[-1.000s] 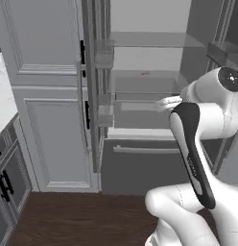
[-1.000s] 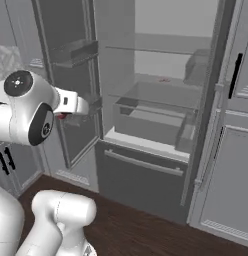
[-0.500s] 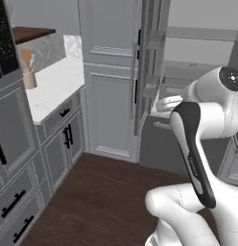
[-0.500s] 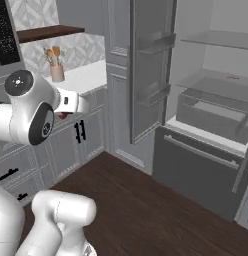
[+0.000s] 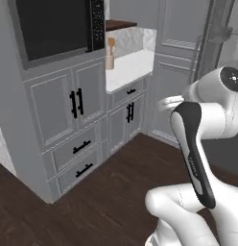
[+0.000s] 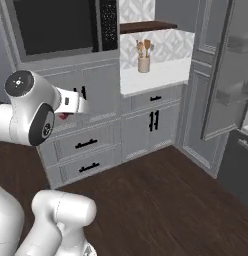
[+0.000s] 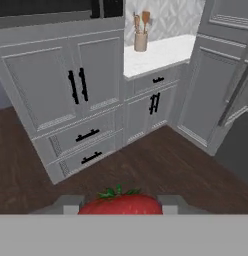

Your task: Take the strawberry from the fridge and place it on top of the pancake, located on the dining counter.

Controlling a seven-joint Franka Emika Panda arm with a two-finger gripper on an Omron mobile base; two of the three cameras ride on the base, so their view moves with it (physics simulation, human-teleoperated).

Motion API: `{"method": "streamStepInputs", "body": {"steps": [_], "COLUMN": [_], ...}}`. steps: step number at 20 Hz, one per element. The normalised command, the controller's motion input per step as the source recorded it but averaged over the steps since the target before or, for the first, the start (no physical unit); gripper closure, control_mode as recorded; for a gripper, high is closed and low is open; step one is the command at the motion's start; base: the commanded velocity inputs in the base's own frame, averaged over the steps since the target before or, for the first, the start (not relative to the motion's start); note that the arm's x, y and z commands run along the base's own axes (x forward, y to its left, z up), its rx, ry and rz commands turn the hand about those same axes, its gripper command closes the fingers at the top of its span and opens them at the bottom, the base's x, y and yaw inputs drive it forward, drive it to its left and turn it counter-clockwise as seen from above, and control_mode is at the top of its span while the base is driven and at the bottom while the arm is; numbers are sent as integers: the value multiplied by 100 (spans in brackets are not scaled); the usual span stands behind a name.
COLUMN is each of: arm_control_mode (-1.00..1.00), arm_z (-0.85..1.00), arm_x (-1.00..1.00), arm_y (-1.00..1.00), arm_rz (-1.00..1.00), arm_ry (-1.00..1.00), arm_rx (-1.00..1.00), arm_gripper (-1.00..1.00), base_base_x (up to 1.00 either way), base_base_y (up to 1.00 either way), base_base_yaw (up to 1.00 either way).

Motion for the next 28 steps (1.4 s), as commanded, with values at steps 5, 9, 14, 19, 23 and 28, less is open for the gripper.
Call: {"method": "streamStepInputs", "body": {"steps": [5, 9, 14, 19, 23, 28], "arm_control_mode": [100, 100, 100, 100, 100, 100], "arm_z": [0, 0, 0, 0, 0, 0], "arm_x": [0, 0, 0, 0, 0, 0], "arm_y": [0, 0, 0, 0, 0, 0], "arm_rz": [0, 0, 0, 0, 0, 0], "arm_ry": [0, 0, 0, 0, 0, 0], "arm_rx": [0, 0, 0, 0, 0, 0], "arm_gripper": [100, 100, 100, 100, 100, 100], "base_base_x": [-74, -49, 2, 83, 100, 84], "base_base_y": [28, 50, 73, 42, 25, 33], "base_base_yaw": [68, 70, 64, 48, 38, 58]}}
